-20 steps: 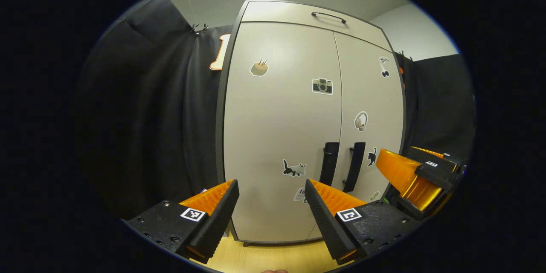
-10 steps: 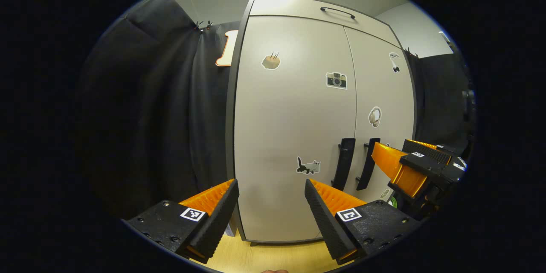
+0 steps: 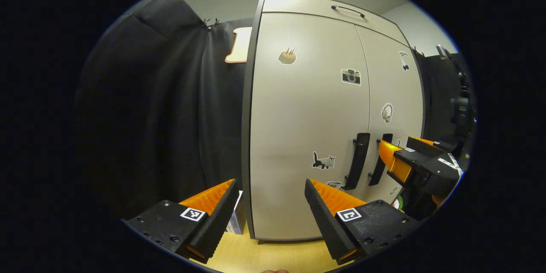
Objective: Open the right door of the double-door shoe cabinet with the right hand, and open the left door with the left hand.
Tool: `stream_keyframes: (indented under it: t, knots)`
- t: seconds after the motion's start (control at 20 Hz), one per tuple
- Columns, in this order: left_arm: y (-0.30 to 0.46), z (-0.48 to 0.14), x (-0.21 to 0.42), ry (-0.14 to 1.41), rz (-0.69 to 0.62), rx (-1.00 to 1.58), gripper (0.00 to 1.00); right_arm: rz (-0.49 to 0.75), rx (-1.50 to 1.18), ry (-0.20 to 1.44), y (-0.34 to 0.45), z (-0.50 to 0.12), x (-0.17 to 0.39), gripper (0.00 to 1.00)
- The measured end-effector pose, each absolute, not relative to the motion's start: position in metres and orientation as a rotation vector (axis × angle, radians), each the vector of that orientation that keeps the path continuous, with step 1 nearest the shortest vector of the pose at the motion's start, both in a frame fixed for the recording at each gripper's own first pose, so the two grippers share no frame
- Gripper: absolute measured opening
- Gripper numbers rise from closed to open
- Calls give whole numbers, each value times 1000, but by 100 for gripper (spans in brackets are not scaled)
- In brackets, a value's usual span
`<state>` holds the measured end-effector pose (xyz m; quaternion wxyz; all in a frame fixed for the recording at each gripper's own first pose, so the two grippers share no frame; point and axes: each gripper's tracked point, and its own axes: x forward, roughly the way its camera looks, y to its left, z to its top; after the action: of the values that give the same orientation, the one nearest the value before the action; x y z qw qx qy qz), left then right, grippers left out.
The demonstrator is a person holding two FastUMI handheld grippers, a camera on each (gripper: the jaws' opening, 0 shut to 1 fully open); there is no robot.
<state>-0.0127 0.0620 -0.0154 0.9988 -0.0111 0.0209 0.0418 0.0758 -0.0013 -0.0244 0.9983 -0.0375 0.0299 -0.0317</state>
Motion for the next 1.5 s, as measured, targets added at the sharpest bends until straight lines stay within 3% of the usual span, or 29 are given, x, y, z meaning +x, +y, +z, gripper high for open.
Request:
stream_keyframes:
  t: [0.05,0.15,0.25,0.3,0.5,0.55,0.6,0.65,0.85,0.9,1.05,1.1,1.2,1.25,1.5]
  knots:
    - [62,-15,-14,43,85,-22,96,-60,-71,69,-1,-28,80,98]
    - [63,-15,-17,44,89,-18,92,-53,-66,90,-1,-36,87,85]
    - [66,-15,-21,44,95,-13,96,-50,-69,106,-1,-42,91,79]
    - [69,-16,-23,44,99,-13,96,-50,-68,111,-1,-43,94,70]
    - [79,-21,-31,55,120,-18,96,-29,-52,140,7,-55,105,70]
    - [81,-22,-32,58,125,-17,96,-29,-49,142,7,-54,100,57]
    - [83,-22,-34,59,130,-16,92,-36,-60,144,6,-57,104,50]
    - [86,-23,-35,60,135,-16,96,-37,-70,152,6,-61,106,49]
    - [94,-28,-38,73,150,-16,96,-7,-38,189,12,-75,106,49]
    - [97,-29,-38,75,153,-18,96,-12,-32,183,13,-73,110,38]
    - [98,-33,-36,86,152,-29,96,-3,-54,165,13,-74,110,37]
    - [99,-34,-35,88,151,-31,96,0,-53,169,14,-75,110,27]
    - [97,-37,-34,98,145,-33,96,6,-40,177,13,-76,111,31]
    - [95,-37,-35,102,139,-32,96,7,-33,180,14,-76,110,23]
    - [90,-36,-41,98,131,-34,96,24,-45,182,14,-76,109,23]
